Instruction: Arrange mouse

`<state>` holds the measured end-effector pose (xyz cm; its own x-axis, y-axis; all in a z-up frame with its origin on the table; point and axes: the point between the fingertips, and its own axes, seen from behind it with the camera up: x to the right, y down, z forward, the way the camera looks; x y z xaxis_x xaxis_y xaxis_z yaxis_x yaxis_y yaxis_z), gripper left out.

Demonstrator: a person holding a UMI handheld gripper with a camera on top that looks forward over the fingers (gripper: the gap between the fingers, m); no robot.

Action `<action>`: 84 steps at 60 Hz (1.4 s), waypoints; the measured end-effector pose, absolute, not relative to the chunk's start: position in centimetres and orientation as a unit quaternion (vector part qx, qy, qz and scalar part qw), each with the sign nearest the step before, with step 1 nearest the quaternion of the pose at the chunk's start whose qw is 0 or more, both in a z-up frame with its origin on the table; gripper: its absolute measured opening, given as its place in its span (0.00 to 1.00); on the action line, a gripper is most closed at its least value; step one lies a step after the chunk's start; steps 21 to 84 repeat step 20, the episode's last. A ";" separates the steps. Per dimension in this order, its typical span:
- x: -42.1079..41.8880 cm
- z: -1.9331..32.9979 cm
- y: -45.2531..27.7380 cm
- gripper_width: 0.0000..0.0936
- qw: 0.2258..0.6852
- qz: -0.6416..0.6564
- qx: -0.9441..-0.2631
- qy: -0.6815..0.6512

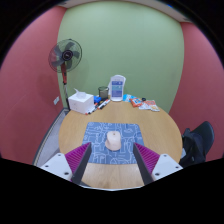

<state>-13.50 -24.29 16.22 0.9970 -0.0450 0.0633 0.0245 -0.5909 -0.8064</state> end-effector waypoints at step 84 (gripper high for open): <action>-14.8 17.5 -35.0 0.90 0.454 -0.033 -0.890 0.011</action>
